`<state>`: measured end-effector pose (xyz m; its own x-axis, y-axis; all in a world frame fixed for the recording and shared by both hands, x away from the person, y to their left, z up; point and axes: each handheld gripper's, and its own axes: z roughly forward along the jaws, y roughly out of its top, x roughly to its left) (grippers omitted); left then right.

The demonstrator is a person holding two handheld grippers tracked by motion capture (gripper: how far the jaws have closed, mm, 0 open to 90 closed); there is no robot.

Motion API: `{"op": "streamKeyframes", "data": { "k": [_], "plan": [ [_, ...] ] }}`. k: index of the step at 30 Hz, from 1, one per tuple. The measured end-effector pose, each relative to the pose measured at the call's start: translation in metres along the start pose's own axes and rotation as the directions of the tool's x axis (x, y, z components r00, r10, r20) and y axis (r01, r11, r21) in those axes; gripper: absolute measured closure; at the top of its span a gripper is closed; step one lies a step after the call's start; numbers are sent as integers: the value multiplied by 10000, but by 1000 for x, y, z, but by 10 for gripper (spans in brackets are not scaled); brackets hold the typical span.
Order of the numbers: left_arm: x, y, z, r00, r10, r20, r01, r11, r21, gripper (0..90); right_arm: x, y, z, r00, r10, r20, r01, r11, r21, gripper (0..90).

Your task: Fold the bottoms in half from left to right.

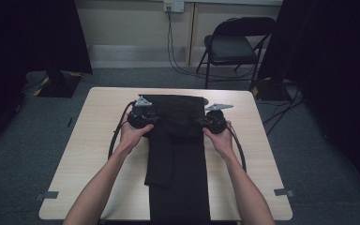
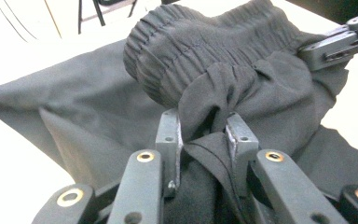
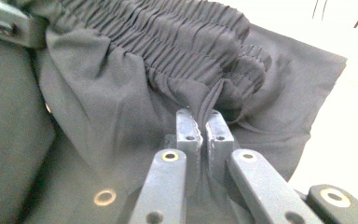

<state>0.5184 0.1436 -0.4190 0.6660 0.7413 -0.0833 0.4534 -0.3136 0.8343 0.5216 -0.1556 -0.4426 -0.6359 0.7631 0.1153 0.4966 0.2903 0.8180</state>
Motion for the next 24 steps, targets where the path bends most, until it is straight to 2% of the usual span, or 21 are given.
{"op": "streamKeyframes", "data": {
  "k": [1, 3, 4, 5, 10, 12, 14, 18, 19, 21, 22, 23, 24],
  "plan": [
    [-1, 1, 1, 10000, 44, 60, -44, 10000, 25, 708, -2, 8, -7, 9999, -66, 138, 68, 9998, -181, 867],
    [-1, 0, 3, 9999, 77, 113, -78, 9999, 125, 648, -2, 11, -9, 9998, -122, 179, 125, 9997, -210, 867],
    [-1, -2, 7, 9999, 119, 51, -120, 9996, 266, 648, -2, 12, -11, 9996, -179, 212, 184, 9996, -202, 866],
    [-1, -4, 8, 9999, 142, 12, -142, 9993, 343, 586, -2, 11, -12, 9995, -231, 207, 234, 9996, -144, 867],
    [2, -13, 20, 9993, -137, 358, 114, 9978, 649, 502, -3, -3, -5, 9998, -192, 115, 190, 9997, 174, 867],
    [1, -14, 25, 9990, 67, 447, -100, 9972, 735, 518, -3, -8, -1, 9996, -204, 176, 199, 9993, 307, 867],
    [0, -11, 27, 9990, 6, 446, -36, 9977, 682, 521, -4, -9, 1, 9998, -148, 158, 143, 9995, 289, 867],
    [0, 1, 23, 9964, -186, 830, 174, 9997, 156, 529, -4, -3, -1, 9999, -118, 107, 117, 9999, 87, 867],
    [-1, 6, 21, 9945, -155, 1038, 154, 9999, 20, 590, -2, 0, -2, 10000, -91, 1, 91, 10000, -20, 868],
    [-6, 16, 16, 9945, -14, 1051, 32, 9999, -169, 755, 3, 8, -4, 9995, -325, 11, 325, 9994, -152, 868],
    [-6, 18, 16, 9956, -57, 940, 67, 9999, -97, 783, 5, 10, -4, 9992, -388, -33, 388, 9990, -205, 868],
    [-4, 17, 17, 9987, 102, 502, -109, 9998, 141, 772, 6, 12, -4, 9995, -328, -16, 328, 9993, -186, 868],
    [-1, 14, 19, 9996, -136, 259, 129, 9996, 265, 705, 6, 12, -2, 9993, -351, 116, 351, 9994, -41, 868]
  ]
}}
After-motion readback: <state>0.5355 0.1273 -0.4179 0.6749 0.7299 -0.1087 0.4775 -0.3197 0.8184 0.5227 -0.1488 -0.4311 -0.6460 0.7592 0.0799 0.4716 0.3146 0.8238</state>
